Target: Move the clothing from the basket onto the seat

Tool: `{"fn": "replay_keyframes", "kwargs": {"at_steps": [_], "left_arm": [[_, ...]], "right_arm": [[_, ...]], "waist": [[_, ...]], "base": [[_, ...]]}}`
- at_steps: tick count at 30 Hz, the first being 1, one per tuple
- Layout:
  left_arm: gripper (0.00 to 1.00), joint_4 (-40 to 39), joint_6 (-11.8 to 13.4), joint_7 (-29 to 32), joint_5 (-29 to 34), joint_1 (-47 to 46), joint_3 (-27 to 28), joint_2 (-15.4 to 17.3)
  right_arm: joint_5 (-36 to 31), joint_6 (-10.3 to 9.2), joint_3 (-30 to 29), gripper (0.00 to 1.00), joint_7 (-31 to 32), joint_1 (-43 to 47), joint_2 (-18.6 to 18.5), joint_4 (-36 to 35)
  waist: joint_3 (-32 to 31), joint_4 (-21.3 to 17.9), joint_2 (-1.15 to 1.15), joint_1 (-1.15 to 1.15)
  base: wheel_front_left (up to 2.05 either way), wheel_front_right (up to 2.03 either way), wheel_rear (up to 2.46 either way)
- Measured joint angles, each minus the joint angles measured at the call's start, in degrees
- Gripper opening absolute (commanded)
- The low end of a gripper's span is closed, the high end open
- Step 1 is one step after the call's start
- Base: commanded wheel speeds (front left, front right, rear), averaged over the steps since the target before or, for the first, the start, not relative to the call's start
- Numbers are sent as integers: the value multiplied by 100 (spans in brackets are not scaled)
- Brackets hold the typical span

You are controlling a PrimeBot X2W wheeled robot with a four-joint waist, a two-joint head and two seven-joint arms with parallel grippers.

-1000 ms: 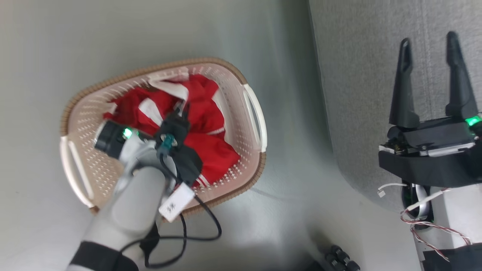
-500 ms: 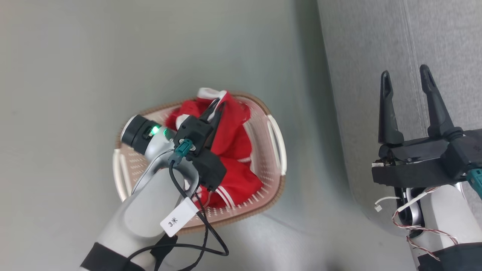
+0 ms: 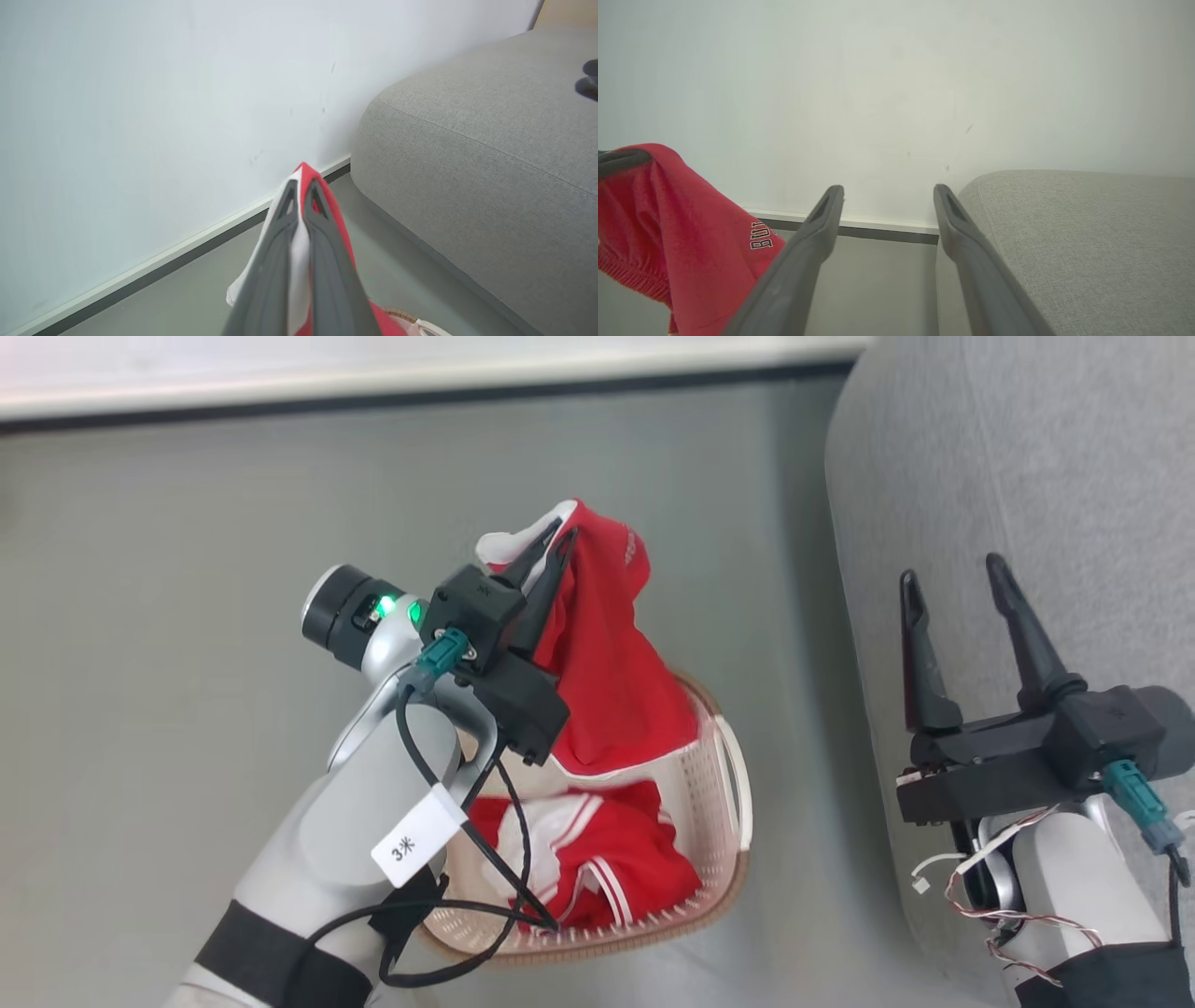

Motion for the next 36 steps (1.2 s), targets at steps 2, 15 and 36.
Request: {"fn": "replay_keyframes", "kwargs": {"at_steps": [2,15,36], "left_arm": [[0,-21,-10,0,-52,-45,1,-4],[0,62,-51,-16,-804,-398,-428,-31],[0,-143,419,268,-2020,-315,-1718,-33]], "right_arm": [[0,43,9,100,0,-1,5,100],[-3,281,266,100,1,185,-51,772],[-2,594,1941,100,1,-1,330,2231]], "waist": [[-179,42,0,1],[-1238,209,0,0],[-2829,322,0,0]], "base": [[0,0,0],[0,0,0],[0,0,0]]}}
